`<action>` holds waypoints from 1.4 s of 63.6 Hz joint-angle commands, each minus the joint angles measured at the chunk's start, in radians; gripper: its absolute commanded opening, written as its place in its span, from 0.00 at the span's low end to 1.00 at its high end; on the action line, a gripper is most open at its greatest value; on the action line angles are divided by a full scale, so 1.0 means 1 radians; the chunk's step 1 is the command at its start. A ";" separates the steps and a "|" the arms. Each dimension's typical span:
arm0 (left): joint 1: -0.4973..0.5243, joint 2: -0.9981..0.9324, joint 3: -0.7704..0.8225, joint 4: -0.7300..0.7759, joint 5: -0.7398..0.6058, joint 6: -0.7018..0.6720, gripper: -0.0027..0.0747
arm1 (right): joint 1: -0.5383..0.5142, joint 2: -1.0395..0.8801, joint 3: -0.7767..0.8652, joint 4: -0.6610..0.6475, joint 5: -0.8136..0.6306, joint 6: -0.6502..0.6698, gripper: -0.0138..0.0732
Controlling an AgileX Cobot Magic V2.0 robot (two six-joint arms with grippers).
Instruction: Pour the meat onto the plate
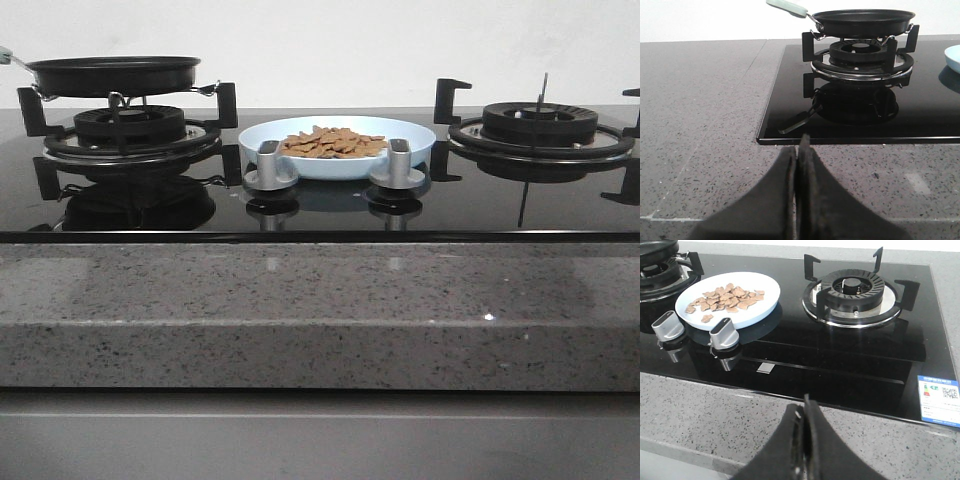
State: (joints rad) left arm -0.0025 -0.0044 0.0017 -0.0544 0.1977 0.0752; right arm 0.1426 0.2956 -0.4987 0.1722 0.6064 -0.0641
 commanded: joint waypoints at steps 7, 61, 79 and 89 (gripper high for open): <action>-0.005 -0.015 0.007 -0.007 -0.088 -0.010 0.01 | -0.001 0.008 -0.025 -0.004 -0.082 -0.007 0.09; -0.005 -0.015 0.007 -0.007 -0.088 -0.010 0.01 | -0.080 -0.080 0.234 -0.005 -0.444 -0.007 0.09; -0.005 -0.015 0.007 -0.007 -0.088 -0.010 0.01 | -0.159 -0.317 0.486 -0.004 -0.487 0.064 0.09; -0.005 -0.015 0.007 -0.007 -0.088 -0.010 0.01 | -0.159 -0.322 0.520 -0.010 -0.453 0.064 0.09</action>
State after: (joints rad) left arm -0.0025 -0.0044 0.0017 -0.0544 0.1954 0.0752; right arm -0.0107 -0.0083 0.0261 0.1722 0.2202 0.0000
